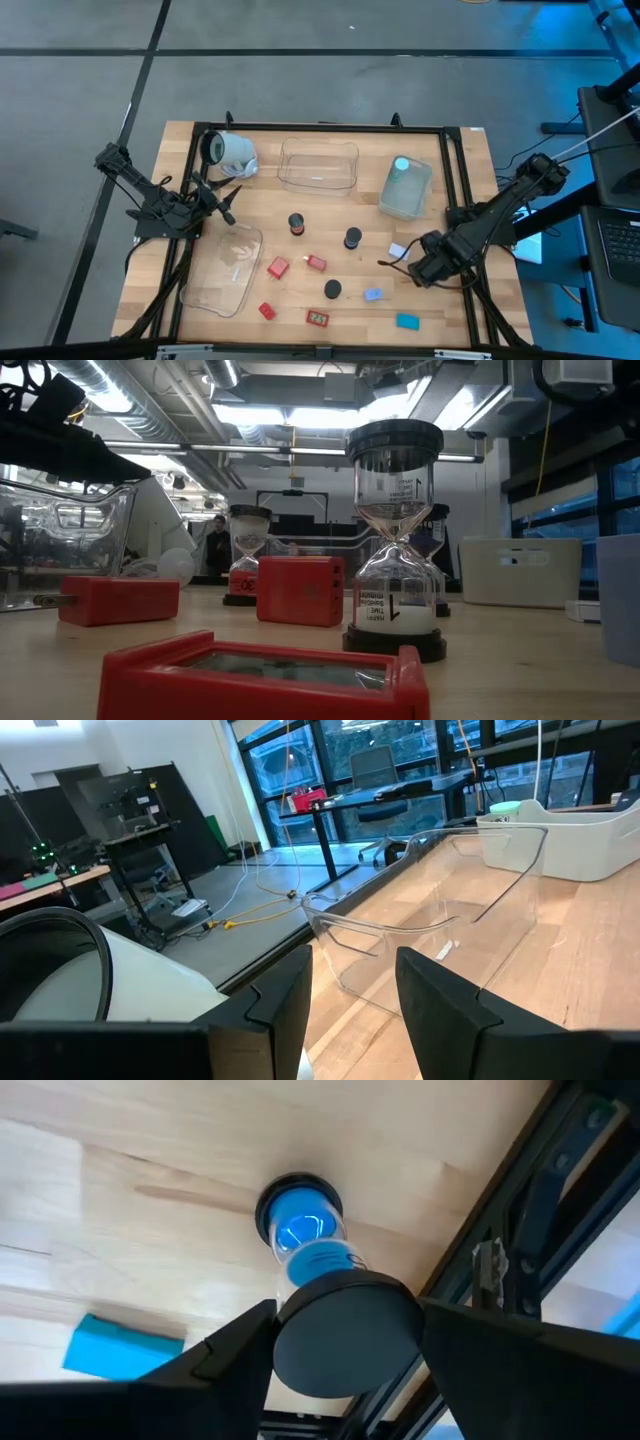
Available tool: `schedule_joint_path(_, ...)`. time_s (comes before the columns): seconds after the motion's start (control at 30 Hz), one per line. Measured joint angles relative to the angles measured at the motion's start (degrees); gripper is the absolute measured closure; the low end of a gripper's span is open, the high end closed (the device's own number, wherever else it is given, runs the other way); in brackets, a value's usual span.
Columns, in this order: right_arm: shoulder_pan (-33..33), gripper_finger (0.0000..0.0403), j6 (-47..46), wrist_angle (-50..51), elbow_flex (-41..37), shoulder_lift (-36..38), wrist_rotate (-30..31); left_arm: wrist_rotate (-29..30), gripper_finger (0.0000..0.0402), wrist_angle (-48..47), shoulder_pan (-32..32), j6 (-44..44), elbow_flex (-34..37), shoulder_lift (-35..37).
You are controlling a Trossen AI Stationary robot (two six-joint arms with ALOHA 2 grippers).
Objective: Pick & Place Office items
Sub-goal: Put the right blue hourglass into the grey bin
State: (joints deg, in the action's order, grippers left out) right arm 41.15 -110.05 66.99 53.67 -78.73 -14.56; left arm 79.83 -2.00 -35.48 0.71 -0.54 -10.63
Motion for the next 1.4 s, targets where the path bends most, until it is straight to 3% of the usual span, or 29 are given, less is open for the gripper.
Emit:
schedule_joint_path(0.2, 0.0, 0.0190, 0.4, 3.5, 4.2, 2.6, 6.4, 0.0, 0.0258, 0.0, 0.0, 0.0, 0.0, 0.0)
schedule_joint_path(0.53, -5.3, 0.0178, 5.0, 18.6, 14.0, 5.3, 24.0, 0.0, 0.0258, 0.0, 0.0, 0.0, 0.0, 0.0)
schedule_joint_path(0.63, -9.6, 0.0188, 11.4, 23.2, 16.9, 5.3, 26.0, 0.0, 0.0258, 0.0, 0.0, 0.0, 0.0, 0.0)
schedule_joint_path(1.0, -29.2, 0.0179, 39.5, 23.0, 20.6, 5.9, 31.6, 0.0, 0.0258, 0.0, 0.0, 0.0, 0.0, 0.0)
schedule_joint_path(1.4, -48.4, 0.0175, 58.5, 23.1, 20.6, 3.6, 35.3, 0.0, 0.0258, 0.0, 0.0, 0.0, 0.0, 0.0)
